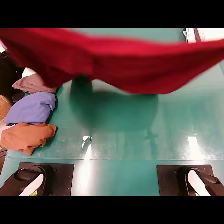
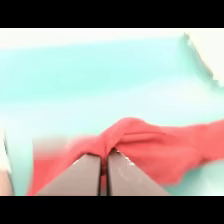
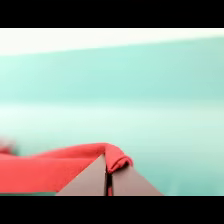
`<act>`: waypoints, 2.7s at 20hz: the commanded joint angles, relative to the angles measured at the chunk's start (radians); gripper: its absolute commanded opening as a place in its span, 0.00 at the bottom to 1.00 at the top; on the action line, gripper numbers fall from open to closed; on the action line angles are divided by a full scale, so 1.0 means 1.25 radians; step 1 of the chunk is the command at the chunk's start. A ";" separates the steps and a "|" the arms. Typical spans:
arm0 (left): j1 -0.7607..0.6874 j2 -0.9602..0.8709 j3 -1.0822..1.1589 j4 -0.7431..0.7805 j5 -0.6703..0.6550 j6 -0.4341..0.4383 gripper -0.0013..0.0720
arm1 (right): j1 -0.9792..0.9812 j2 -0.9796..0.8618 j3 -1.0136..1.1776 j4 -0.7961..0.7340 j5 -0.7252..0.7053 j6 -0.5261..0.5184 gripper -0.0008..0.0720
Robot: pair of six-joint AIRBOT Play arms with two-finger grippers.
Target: Fold the shirts.
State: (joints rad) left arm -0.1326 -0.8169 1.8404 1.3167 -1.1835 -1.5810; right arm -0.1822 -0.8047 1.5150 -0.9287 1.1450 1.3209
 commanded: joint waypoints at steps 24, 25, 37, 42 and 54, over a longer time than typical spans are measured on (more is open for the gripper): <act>0.001 -0.560 -0.250 0.012 0.186 0.055 0.05 | 0.101 -0.644 0.089 -0.256 0.239 0.102 0.03; 0.002 -0.590 -0.247 0.012 0.235 0.057 0.05 | 0.101 -0.683 0.089 -0.240 0.188 0.099 0.03; 0.073 -0.615 -0.236 0.030 0.019 0.120 0.05 | 0.100 -0.627 0.018 -0.224 0.078 0.058 0.03; 0.071 -0.610 -0.368 -0.028 -0.002 0.125 0.05 | 0.136 -0.539 -0.196 -0.220 0.016 0.059 0.03; 0.072 -0.268 -0.678 0.055 -0.124 -0.004 0.70 | 0.035 -0.336 -0.314 -0.132 0.121 0.058 0.58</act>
State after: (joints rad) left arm -0.0433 -1.3334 1.1633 1.3651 -1.2987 -1.5341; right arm -0.0967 -1.3270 1.1610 -1.1107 1.2552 1.3949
